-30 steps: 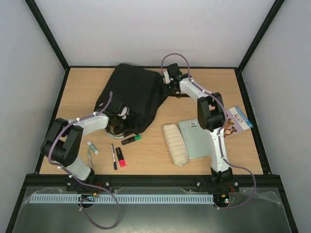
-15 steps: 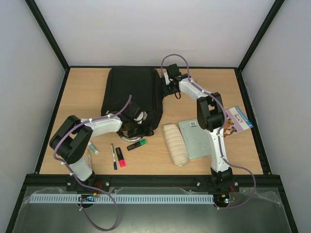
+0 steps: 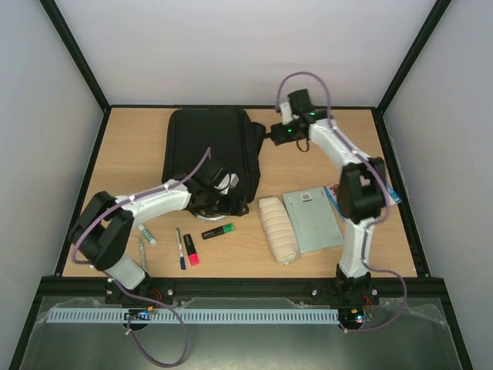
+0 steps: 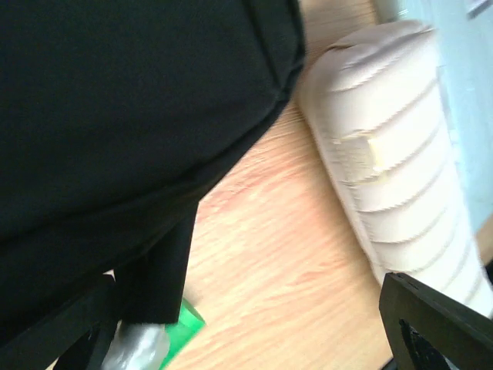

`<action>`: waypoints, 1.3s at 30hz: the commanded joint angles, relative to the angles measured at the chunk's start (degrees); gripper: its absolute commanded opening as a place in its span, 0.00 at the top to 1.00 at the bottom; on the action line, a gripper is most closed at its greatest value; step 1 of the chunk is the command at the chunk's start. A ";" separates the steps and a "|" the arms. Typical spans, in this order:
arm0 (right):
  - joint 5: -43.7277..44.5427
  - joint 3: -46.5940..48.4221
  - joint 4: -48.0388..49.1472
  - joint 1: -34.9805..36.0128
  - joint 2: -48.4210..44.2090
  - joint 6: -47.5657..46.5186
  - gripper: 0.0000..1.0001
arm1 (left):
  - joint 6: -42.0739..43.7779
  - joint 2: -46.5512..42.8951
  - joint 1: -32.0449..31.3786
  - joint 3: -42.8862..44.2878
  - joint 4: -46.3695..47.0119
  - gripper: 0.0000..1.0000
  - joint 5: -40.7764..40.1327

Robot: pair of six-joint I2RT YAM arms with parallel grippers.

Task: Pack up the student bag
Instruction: Adjust the student bag at the center of the board.

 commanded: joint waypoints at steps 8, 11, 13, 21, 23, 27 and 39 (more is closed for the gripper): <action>-5.79 -29.61 -7.89 -9.93 -33.48 -6.38 0.30 | -1.69 -8.48 -4.52 5.65 -0.96 0.05 1.37; -4.62 -36.16 -9.99 -12.35 -39.07 -8.85 0.30 | -2.44 -6.00 -6.40 9.35 1.62 0.05 1.42; -3.28 -39.73 -11.80 -13.64 -41.18 -11.17 0.30 | -2.82 -3.27 -7.75 11.92 3.87 0.05 1.70; -5.24 -44.98 -19.80 -21.44 -43.84 -16.38 0.32 | -3.26 14.25 -14.31 27.48 5.47 0.09 3.03; -4.69 -45.56 -21.50 -23.08 -43.89 -18.32 0.33 | -3.53 18.47 -15.55 30.86 5.27 0.09 3.53; -3.46 -47.05 -22.25 -26.01 -44.79 -21.32 0.33 | -3.37 25.64 -17.93 35.63 4.72 0.09 5.68; -4.01 -51.22 -21.08 -26.68 -42.08 -24.45 0.34 | -2.26 24.50 -18.73 26.90 -1.33 0.10 1.53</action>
